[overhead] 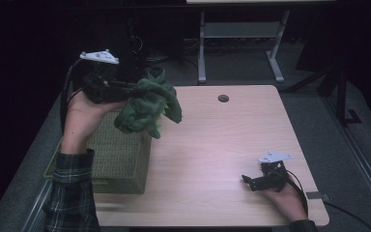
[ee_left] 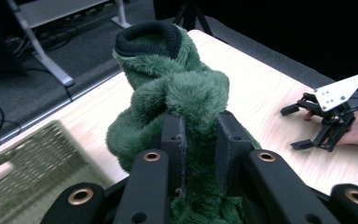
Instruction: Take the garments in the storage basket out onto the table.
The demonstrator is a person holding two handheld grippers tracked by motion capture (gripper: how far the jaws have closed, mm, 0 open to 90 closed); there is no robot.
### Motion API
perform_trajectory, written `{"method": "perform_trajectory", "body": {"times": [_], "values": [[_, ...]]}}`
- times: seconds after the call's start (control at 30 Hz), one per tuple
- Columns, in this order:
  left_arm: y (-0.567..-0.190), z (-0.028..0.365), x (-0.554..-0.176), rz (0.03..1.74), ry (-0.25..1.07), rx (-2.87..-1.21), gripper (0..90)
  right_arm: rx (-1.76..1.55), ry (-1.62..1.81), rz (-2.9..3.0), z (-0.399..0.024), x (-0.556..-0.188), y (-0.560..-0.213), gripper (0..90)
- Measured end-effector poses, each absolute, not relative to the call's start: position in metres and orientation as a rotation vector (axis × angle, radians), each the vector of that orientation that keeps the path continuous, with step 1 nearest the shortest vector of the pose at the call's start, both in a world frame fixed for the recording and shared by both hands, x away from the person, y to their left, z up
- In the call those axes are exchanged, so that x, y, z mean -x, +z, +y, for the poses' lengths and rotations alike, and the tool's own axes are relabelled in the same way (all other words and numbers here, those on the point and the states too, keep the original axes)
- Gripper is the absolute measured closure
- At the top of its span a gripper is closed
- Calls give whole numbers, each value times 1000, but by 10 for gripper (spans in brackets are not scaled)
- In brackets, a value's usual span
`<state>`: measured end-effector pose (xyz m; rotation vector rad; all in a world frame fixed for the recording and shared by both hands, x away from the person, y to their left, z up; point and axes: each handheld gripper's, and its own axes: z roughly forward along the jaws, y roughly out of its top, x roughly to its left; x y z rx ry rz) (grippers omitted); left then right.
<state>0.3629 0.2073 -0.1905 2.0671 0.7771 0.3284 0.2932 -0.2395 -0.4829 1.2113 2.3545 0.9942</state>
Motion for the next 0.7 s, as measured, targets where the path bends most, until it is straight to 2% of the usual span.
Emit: {"method": "perform_trajectory", "body": {"times": [0.7], "values": [[-232,127,-373,689,212,-2169,754,-1215,996,2354,-239,-293,-483,19]]}}
